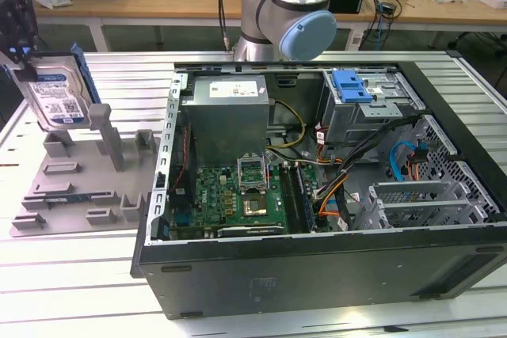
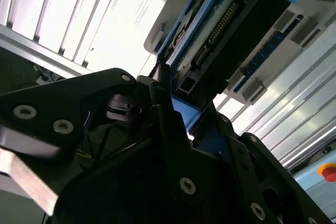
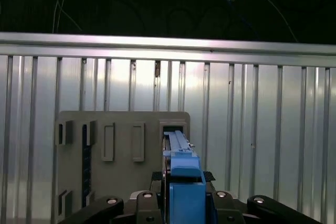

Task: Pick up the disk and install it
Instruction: 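Pick up the disk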

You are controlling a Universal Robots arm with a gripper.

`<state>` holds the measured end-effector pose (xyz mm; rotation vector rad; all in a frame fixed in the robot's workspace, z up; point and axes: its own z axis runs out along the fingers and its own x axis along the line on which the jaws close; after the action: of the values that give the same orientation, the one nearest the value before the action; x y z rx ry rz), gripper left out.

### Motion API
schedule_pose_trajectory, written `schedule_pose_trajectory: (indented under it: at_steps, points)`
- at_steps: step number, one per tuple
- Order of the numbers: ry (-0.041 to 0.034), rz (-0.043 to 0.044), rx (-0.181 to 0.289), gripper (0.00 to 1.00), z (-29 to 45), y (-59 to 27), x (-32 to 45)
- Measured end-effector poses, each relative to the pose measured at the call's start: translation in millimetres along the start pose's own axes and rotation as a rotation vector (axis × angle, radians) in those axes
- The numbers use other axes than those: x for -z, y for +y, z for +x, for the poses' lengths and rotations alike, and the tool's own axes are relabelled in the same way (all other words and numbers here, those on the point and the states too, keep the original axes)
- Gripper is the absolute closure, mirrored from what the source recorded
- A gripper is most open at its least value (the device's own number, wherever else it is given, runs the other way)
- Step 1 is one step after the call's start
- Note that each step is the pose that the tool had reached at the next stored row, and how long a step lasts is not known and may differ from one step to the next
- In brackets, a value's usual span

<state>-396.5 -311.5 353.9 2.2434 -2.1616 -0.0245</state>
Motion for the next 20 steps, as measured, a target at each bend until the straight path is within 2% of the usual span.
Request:
schedule_pose_trajectory:
  at_steps: [1, 2, 12, 20]
  points:
    - [0.0003, 0.0001, 0.000, 0.63, 0.0, 0.2, 9.4]
    - [0.0005, 0.0001, 0.000, 0.63, 0.0, 0.2, 12.8]
    - [0.0046, -0.0002, 0.000, 0.63, -0.2, 0.2, 35.5]
    - [0.0078, -0.0003, 0.000, 0.63, 0.1, -3.2, 57.0]
